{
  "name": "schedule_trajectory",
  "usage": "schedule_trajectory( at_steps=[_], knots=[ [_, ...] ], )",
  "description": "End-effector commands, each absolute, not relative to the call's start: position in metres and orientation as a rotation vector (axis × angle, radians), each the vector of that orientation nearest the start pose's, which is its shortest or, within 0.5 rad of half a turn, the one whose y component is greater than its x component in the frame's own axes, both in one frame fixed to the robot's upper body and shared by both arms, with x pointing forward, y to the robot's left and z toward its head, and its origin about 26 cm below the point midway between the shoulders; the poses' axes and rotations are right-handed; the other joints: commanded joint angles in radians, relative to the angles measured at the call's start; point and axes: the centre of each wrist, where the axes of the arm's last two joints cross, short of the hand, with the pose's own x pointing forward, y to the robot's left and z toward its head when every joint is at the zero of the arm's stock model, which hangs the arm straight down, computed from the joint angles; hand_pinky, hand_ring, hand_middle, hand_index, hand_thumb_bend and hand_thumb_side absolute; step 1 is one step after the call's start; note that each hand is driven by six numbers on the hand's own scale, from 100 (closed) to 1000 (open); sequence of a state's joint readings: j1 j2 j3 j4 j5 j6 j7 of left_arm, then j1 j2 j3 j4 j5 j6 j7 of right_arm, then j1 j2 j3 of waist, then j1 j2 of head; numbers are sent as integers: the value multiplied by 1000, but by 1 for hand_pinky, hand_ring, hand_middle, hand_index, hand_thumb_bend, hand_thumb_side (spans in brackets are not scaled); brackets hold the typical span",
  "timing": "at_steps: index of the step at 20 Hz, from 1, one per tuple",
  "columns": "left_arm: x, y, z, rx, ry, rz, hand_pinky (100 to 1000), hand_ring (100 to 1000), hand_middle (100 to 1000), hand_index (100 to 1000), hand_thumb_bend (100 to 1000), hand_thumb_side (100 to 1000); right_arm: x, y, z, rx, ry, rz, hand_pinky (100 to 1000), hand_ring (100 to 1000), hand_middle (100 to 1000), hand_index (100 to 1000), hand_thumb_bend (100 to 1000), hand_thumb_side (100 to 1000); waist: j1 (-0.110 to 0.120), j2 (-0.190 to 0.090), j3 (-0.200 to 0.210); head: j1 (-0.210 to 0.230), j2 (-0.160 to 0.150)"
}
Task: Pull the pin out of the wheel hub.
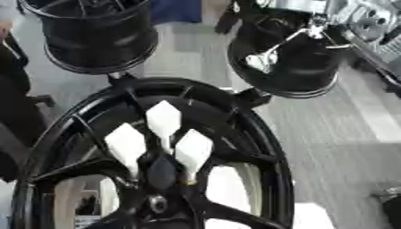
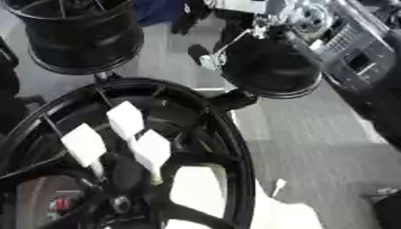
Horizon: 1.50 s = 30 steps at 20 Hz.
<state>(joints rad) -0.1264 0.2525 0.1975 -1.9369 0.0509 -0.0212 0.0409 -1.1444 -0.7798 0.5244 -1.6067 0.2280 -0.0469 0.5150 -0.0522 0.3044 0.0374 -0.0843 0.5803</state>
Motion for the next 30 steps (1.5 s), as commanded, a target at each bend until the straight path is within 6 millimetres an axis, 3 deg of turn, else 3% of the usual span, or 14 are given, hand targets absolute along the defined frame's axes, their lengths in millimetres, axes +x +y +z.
schedule_trajectory(
  at_steps=[1, 7, 15, 23, 30],
  knots=[
    [281, 321, 152, 319, -2121, -72, 809, 775, 662, 811, 100, 650, 362, -196, 379, 827, 2350, -2445, 872, 837, 710, 795, 104, 161, -1, -31, 3, -9, 12],
    [279, 324, 150, 335, -2107, -81, 809, 774, 662, 811, 100, 648, 365, -192, 375, 751, 2214, -2544, 876, 850, 731, 808, 142, 221, -14, -52, 5, -22, 30],
    [279, 324, 149, 330, -2101, -92, 810, 773, 661, 811, 100, 650, 363, -177, 370, 618, 2066, -2635, 876, 861, 755, 826, 152, 307, -21, -59, 9, -38, 29],
    [278, 324, 147, 326, -2096, -90, 810, 772, 660, 812, 100, 650, 355, -156, 358, 527, 1964, -2673, 875, 865, 766, 837, 165, 343, -16, -67, 15, -32, 30],
    [278, 325, 145, 321, -2088, -95, 809, 771, 660, 812, 100, 649, 343, -142, 350, 559, 1936, -2688, 875, 868, 770, 844, 180, 347, -7, -70, 13, -8, 22]
  ],
)
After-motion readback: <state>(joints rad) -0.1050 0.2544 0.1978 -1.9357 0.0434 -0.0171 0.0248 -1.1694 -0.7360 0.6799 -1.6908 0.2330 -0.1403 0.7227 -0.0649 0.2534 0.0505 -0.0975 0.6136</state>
